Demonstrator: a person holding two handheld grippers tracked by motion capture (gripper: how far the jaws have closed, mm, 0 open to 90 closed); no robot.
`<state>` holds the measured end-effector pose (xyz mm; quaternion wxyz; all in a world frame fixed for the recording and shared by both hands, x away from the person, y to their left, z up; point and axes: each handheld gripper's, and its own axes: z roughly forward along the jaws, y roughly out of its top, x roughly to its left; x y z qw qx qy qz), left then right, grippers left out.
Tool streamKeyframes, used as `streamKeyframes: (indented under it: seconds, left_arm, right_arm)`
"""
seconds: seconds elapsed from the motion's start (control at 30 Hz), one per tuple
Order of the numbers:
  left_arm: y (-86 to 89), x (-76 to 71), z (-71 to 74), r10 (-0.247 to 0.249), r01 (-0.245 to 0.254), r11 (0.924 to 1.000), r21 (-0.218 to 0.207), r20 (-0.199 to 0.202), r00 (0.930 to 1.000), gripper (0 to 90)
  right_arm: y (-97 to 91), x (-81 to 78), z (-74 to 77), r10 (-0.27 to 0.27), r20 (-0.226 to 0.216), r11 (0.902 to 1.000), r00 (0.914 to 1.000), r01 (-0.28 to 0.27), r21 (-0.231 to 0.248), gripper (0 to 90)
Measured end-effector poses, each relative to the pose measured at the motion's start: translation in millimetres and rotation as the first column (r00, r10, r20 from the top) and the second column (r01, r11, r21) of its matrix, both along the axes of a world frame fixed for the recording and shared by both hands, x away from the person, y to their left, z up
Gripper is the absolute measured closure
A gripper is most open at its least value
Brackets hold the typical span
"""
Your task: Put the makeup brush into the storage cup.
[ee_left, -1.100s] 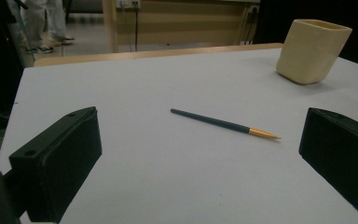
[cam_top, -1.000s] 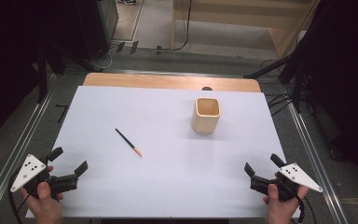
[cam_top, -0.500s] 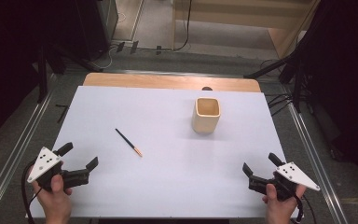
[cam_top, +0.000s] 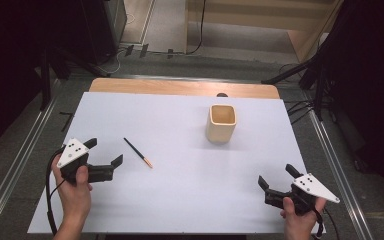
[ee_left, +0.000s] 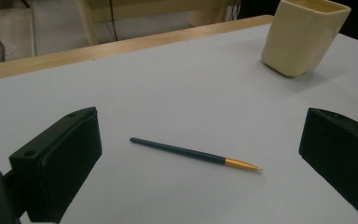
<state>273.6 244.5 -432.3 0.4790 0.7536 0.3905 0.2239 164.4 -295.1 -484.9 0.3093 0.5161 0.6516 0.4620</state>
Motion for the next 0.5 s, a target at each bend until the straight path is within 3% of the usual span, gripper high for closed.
streamKeyframes:
  seconds: [0.23,0.37,0.5]
  left_arm:
    - [-9.3,21.5,0.0,-0.061,0.062,0.9979,0.020,-0.061,0.9963,0.0]
    - [-14.7,33.3,-3.3,-0.115,0.118,0.9927,0.026,-0.098,0.9886,0.0]
    - [-19.3,46.0,-7.1,-0.174,0.180,0.9830,0.034,-0.141,0.9746,0.0]
  right_arm:
    - [-1.0,0.3,-0.5,-0.005,-0.010,1.0000,0.9999,0.005,0.005,0.1]
    - [-1.8,0.9,-1.1,-0.009,-0.017,1.0000,0.9998,0.009,0.005,0.2]
    - [-1.6,1.2,-1.4,-0.007,-0.024,1.0000,0.9997,0.007,0.005,0.2]
